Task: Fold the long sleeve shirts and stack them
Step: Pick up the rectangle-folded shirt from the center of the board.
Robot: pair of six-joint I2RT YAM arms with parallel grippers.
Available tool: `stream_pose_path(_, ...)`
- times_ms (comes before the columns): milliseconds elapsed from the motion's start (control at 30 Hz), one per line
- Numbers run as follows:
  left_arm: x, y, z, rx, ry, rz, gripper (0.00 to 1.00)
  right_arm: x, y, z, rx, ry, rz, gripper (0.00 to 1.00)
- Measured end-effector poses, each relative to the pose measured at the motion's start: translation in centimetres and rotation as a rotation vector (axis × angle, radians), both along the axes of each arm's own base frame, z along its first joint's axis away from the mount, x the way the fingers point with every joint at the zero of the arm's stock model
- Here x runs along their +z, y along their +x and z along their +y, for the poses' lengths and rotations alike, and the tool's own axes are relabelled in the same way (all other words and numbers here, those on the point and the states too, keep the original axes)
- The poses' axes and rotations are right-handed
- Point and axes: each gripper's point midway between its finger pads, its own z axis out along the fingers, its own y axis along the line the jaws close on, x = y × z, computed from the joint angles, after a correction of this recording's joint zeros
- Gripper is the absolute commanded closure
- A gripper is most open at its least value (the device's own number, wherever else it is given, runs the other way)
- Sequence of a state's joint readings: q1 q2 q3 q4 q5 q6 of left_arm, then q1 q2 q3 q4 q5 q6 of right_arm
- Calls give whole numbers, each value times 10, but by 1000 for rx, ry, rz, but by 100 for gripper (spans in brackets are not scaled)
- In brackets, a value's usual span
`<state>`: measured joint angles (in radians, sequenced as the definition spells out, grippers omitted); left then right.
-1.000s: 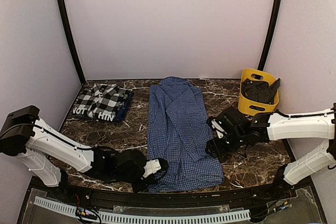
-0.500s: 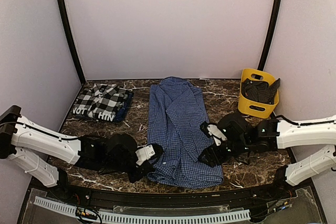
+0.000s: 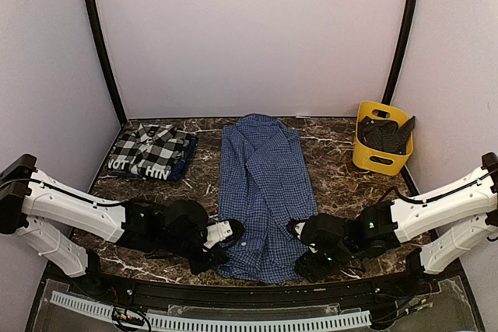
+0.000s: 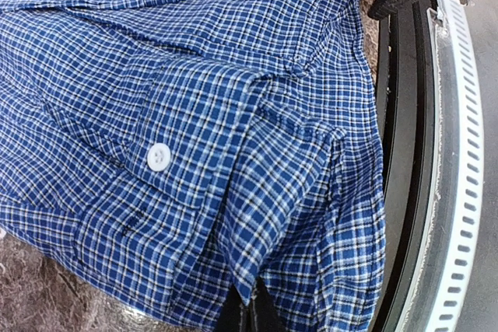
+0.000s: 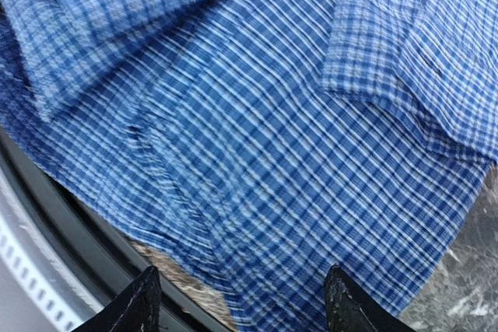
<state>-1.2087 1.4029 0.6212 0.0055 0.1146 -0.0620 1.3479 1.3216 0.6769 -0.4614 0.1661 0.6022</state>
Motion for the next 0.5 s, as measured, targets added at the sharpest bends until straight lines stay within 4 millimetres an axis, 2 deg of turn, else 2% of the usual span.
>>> stream_pose_path(200, -8, -5, 0, -14, 18, 29, 100, -10, 5, -18, -55, -118, -27, 32)
stream_pose_path(333, -10, -6, 0, -21, 21, 39, 100, -21, 5, -29, -66, -198, -36, 40)
stream_pose_path(367, -10, -7, 0, -23, 21, 42, 100, -25, 5, -32, -67, -220, -37, 44)
stream_pose_path(500, -11, -10, 0, -32, 21, 55, 100, -29, 3, -33, -58, -253, -52, 72)
